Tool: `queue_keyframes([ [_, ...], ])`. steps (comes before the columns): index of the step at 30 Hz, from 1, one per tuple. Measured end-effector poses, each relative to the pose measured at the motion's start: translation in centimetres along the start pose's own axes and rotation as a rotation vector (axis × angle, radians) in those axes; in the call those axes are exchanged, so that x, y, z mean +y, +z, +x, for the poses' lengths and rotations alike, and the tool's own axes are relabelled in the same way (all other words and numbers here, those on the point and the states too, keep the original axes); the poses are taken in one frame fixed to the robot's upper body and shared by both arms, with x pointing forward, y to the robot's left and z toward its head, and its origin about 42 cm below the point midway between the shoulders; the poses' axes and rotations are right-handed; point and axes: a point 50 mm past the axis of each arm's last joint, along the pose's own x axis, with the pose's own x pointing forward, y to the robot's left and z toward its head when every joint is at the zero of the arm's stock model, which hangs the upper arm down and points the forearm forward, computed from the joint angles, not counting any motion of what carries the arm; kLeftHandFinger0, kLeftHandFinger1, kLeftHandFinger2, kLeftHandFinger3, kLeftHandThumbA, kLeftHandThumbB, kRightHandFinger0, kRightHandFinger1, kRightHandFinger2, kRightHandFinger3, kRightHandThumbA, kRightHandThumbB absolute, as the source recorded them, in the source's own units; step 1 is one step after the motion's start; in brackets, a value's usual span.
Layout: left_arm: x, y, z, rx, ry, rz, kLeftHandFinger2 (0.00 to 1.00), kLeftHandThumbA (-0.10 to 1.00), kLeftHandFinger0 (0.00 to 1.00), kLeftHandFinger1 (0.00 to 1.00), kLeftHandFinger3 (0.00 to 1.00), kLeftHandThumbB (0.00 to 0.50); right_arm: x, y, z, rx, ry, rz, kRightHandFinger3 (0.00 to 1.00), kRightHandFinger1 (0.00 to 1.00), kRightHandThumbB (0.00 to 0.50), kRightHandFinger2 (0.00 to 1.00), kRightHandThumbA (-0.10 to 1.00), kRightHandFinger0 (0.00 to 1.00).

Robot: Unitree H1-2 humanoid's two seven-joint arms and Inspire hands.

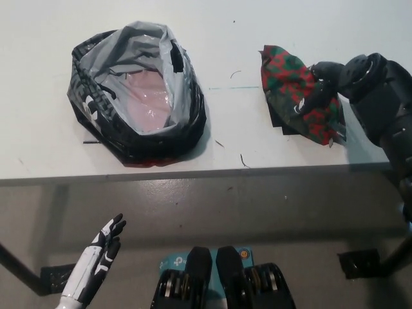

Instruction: The robot uses its right hand to pick up a bag of coffee beans and puts it in the black plastic bag, then the robot grabs the top of the bag and lifts it.

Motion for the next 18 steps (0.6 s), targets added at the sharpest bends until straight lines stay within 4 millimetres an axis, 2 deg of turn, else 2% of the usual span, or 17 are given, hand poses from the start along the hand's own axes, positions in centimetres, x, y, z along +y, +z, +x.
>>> queue_keyframes([
  [2,0.0,0.0,0.0,0.000,0.000,0.000,1.00,1.00,1.00,1.00,1.00,0.325,0.0,-0.2,0.0,-0.007,0.006,-0.004,1.00,1.00,0.500,1.00,0.84,1.00],
  [4,0.0,0.0,0.0,0.000,0.000,0.000,1.00,1.00,1.00,1.00,1.00,0.328,0.0,-0.4,0.1,-0.010,0.012,-0.004,1.00,1.00,0.500,1.00,0.82,1.00],
  [10,0.1,0.0,0.0,0.000,-0.001,0.001,1.00,1.00,1.00,1.00,1.00,0.332,0.4,-1.2,0.4,0.008,0.015,0.000,1.00,1.00,0.500,1.00,0.86,1.00],
  [14,0.0,0.0,0.0,0.000,-0.001,0.001,1.00,1.00,1.00,1.00,1.00,0.333,0.9,-1.8,0.7,0.016,0.001,-0.011,1.00,1.00,0.500,1.00,0.63,1.00],
  [16,0.1,0.0,0.0,0.000,0.000,0.001,1.00,1.00,1.00,1.00,1.00,0.333,1.1,-1.9,0.8,0.016,-0.010,-0.003,1.00,1.00,0.465,1.00,0.46,1.00],
  [17,0.1,0.0,0.1,-0.001,0.000,0.001,1.00,1.00,1.00,1.00,1.00,0.335,1.6,-2.0,1.0,0.012,-0.032,0.017,1.00,0.91,0.438,1.00,0.43,0.78],
  [18,0.1,0.0,0.0,0.001,0.000,-0.001,1.00,1.00,1.00,1.00,1.00,0.338,2.1,-1.9,1.2,0.008,-0.048,0.024,1.00,1.00,0.413,1.00,0.32,0.84],
])
